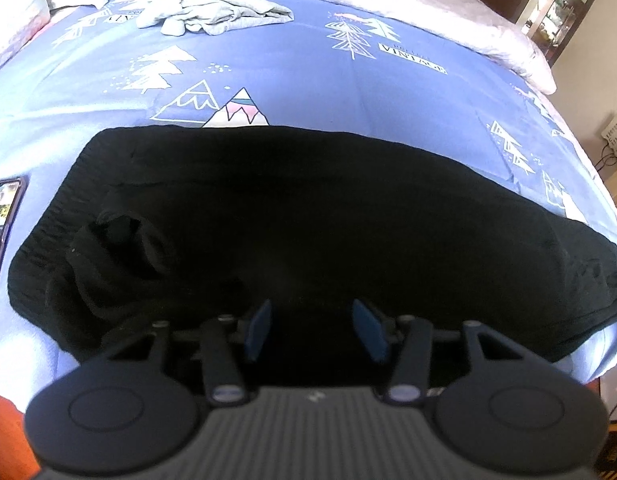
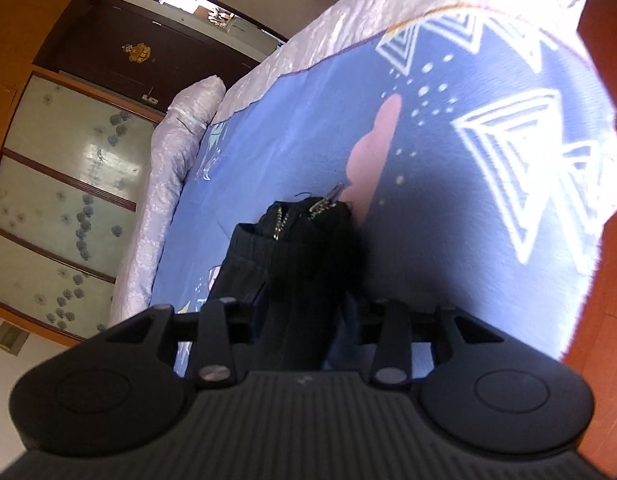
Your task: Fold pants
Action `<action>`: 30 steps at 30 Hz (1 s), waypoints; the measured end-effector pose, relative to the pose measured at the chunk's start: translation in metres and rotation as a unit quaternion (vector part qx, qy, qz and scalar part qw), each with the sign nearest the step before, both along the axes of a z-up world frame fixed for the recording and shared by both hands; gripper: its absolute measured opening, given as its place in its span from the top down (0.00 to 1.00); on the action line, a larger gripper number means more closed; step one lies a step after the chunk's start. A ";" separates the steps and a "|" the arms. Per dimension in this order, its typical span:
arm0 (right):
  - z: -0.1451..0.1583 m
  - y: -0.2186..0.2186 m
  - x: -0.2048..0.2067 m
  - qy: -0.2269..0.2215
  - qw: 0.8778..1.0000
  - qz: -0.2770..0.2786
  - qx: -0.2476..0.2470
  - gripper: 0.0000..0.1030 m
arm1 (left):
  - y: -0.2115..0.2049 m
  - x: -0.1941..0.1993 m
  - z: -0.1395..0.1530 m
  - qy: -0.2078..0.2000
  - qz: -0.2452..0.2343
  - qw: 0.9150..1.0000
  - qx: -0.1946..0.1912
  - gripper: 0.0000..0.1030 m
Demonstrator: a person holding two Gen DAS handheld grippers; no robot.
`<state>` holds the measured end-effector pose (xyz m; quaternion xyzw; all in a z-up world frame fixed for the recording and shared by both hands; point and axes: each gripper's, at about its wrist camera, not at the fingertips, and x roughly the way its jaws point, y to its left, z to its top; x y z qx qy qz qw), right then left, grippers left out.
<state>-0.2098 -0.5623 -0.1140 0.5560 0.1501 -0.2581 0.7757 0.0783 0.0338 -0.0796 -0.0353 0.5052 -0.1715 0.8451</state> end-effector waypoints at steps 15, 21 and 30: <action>0.117 0.113 0.068 -0.026 0.965 0.206 -0.161 0.84 | 0.013 0.007 0.013 -0.021 0.001 0.998 -0.056 0.54; 0.113 0.262 0.140 0.026 0.877 0.416 -0.238 0.84 | 0.030 -0.001 0.013 -0.026 0.008 0.996 -0.085 0.54; 0.046 0.382 0.168 0.118 0.786 0.511 -0.328 0.58 | 0.071 -0.015 0.005 -0.019 0.039 0.994 -0.104 0.54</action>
